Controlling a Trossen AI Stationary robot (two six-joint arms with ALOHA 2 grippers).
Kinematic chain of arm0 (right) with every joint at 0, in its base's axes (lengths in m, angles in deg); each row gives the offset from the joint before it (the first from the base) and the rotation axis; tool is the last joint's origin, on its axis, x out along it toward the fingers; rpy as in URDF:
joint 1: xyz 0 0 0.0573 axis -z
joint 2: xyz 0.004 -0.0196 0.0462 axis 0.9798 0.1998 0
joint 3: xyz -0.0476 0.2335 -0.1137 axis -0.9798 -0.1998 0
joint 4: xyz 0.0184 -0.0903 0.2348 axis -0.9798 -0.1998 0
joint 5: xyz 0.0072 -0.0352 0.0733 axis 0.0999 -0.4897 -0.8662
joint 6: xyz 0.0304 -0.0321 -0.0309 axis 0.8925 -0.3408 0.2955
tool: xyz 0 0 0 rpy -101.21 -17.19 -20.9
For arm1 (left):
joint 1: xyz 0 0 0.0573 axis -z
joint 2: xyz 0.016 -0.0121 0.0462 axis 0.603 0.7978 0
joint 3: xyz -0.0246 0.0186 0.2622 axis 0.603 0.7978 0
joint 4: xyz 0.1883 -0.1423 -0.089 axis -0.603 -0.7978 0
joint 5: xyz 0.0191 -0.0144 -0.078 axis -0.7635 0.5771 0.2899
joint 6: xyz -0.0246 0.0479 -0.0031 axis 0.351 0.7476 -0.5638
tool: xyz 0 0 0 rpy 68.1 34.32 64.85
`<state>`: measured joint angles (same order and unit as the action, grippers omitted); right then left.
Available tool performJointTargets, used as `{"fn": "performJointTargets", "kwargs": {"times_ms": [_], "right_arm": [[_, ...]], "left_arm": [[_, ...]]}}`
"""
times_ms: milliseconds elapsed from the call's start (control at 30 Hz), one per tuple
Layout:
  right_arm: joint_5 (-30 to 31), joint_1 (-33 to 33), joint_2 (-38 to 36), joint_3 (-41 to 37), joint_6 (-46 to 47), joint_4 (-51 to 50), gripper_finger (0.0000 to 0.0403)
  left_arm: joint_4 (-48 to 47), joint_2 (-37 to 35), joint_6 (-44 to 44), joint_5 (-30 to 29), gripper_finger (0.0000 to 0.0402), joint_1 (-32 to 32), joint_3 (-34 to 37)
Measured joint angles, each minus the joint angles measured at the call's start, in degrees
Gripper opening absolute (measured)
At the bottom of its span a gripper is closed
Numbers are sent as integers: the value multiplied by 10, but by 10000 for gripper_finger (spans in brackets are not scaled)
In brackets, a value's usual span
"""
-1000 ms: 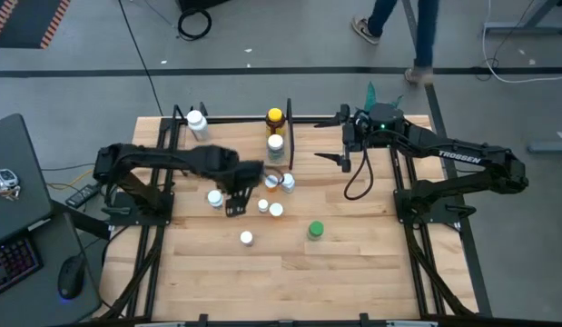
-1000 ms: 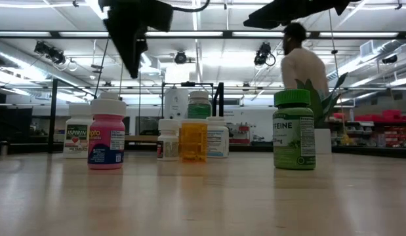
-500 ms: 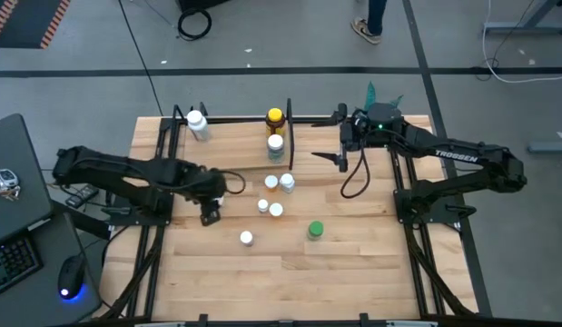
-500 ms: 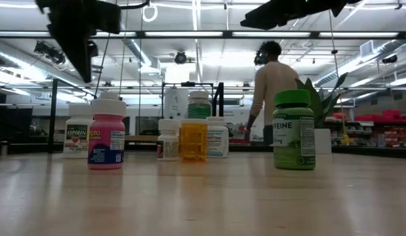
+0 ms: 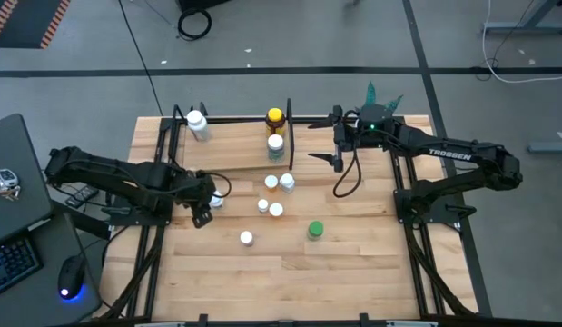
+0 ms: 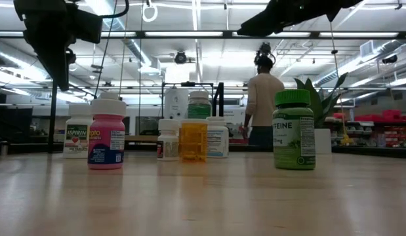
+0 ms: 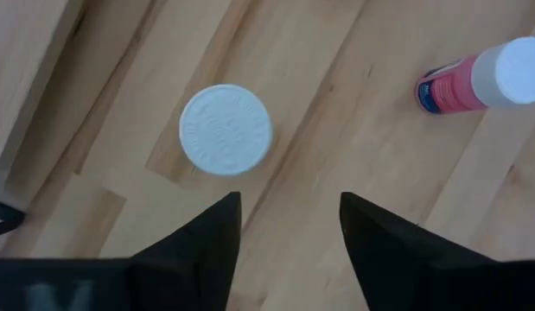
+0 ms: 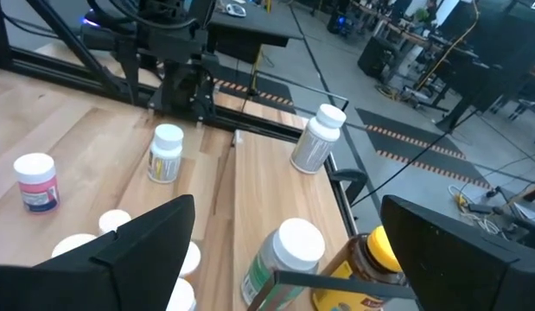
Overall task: Pick and place medicine bottles onto shelf by color
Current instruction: Put the large white pill bottle on the shelf
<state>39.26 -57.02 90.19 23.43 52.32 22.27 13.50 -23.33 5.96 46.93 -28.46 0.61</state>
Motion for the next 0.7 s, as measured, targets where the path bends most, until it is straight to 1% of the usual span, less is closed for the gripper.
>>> {"fn": "performJointTargets", "kwargs": {"times_ms": [233, 467, 567, 700], "right_arm": [[0, 0, 0, 0, 3, -6, 379], [0, 0, 0, 0, 3, -6, 379], [0, 0, 0, 0, 3, -6, 379], [0, 0, 0, 0, 3, -6, 379]], "left_arm": [[4, 0, 1, -18, 248, -1, 0], [17, 0, -2, -22, 278, -1, 0], [14, 14, -2, -40, 288, -2, 0], [8, 40, -3, -45, 300, -5, 0]]}}
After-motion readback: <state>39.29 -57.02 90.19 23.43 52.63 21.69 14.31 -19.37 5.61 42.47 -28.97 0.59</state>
